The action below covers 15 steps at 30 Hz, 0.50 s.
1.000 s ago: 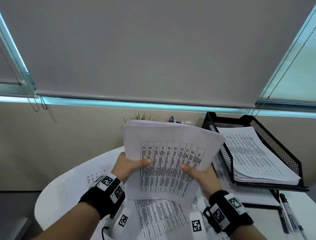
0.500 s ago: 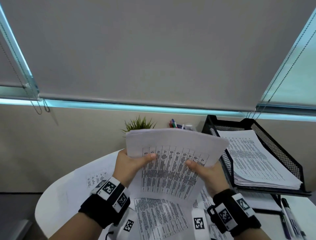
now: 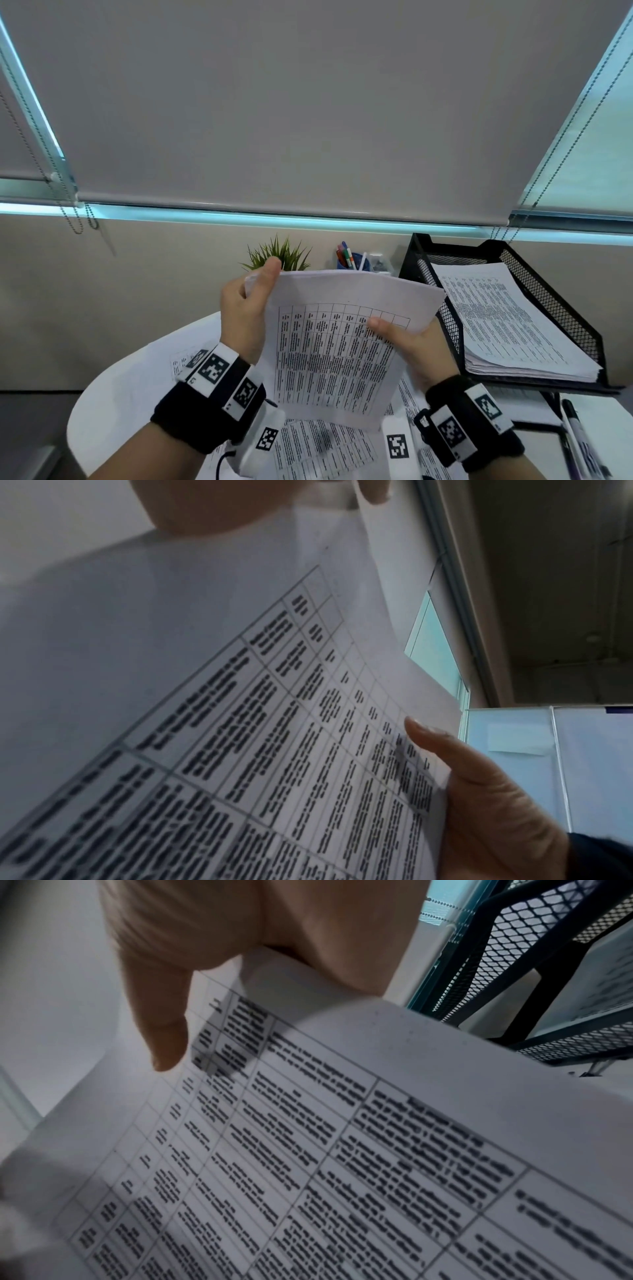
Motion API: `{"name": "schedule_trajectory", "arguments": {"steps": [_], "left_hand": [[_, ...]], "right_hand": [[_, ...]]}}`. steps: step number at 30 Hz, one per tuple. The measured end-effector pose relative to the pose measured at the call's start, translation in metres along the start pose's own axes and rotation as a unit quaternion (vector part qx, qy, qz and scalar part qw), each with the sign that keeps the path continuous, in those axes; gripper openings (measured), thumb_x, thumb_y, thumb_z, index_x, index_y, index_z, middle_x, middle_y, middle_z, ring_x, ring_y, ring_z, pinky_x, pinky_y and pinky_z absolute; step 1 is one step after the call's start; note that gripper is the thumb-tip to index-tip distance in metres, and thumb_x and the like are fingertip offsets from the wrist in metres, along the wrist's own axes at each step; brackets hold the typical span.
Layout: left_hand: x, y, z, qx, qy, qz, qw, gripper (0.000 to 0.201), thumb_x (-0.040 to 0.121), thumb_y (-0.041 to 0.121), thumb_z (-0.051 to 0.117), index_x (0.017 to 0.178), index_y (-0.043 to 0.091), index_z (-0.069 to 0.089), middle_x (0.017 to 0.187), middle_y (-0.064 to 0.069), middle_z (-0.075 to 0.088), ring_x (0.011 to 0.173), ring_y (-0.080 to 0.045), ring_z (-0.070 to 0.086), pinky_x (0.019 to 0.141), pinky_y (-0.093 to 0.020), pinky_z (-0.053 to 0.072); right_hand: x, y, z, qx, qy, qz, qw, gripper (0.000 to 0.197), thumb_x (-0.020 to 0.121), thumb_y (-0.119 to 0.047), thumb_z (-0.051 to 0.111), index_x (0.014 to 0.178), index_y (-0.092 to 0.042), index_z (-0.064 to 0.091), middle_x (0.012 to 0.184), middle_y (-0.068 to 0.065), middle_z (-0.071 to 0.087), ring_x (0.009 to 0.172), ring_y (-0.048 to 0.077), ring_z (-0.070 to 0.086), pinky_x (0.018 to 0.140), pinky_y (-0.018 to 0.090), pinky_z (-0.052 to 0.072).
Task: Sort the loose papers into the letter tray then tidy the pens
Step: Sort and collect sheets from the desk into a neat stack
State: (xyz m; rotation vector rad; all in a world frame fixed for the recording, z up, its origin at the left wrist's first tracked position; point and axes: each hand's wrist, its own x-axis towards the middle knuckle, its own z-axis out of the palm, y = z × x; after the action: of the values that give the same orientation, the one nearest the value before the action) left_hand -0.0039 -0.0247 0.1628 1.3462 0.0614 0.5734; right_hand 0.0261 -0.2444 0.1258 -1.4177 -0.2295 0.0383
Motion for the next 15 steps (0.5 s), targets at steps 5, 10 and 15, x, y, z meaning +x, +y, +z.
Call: {"name": "schedule_trajectory", "arguments": {"steps": [5, 10, 15], "left_hand": [[0.003, 0.009, 0.005, 0.048, 0.017, 0.045, 0.998, 0.025, 0.077, 0.028, 0.051, 0.059, 0.015, 0.063, 0.067, -0.001, 0.06, 0.063, 0.0, 0.052, 0.057, -0.007, 0.04], [0.007, 0.004, -0.003, 0.007, -0.039, 0.052, 0.998, 0.025, 0.068, 0.05, 0.071, 0.068, 0.026, 0.068, 0.071, 0.008, 0.066, 0.073, -0.007, 0.06, 0.072, -0.022, 0.045], [0.009, -0.017, -0.027, 0.005, -0.158, -0.043, 0.987, 0.065, 0.032, 0.06, 0.086, 0.078, 0.018, 0.071, 0.075, -0.001, 0.071, 0.073, -0.017, 0.068, 0.063, -0.028, 0.054]], "right_hand": [[0.0, 0.0, 0.0, 0.014, 0.001, -0.004, 1.0, 0.049, 0.054, -0.027, 0.084, 0.099, -0.014, 0.07, 0.102, 0.019, 0.071, 0.099, 0.035, 0.067, 0.091, 0.059, 0.049], [0.002, 0.0, 0.0, 0.026, 0.019, 0.006, 0.999, 0.049, 0.049, -0.032, 0.087, 0.093, -0.015, 0.072, 0.097, 0.019, 0.072, 0.097, 0.038, 0.067, 0.093, 0.06, 0.047], [0.0, -0.002, -0.001, 0.039, 0.02, 0.001, 0.999, 0.047, 0.042, -0.039, 0.09, 0.083, -0.021, 0.075, 0.09, 0.014, 0.073, 0.093, 0.037, 0.068, 0.093, 0.058, 0.048]]}}
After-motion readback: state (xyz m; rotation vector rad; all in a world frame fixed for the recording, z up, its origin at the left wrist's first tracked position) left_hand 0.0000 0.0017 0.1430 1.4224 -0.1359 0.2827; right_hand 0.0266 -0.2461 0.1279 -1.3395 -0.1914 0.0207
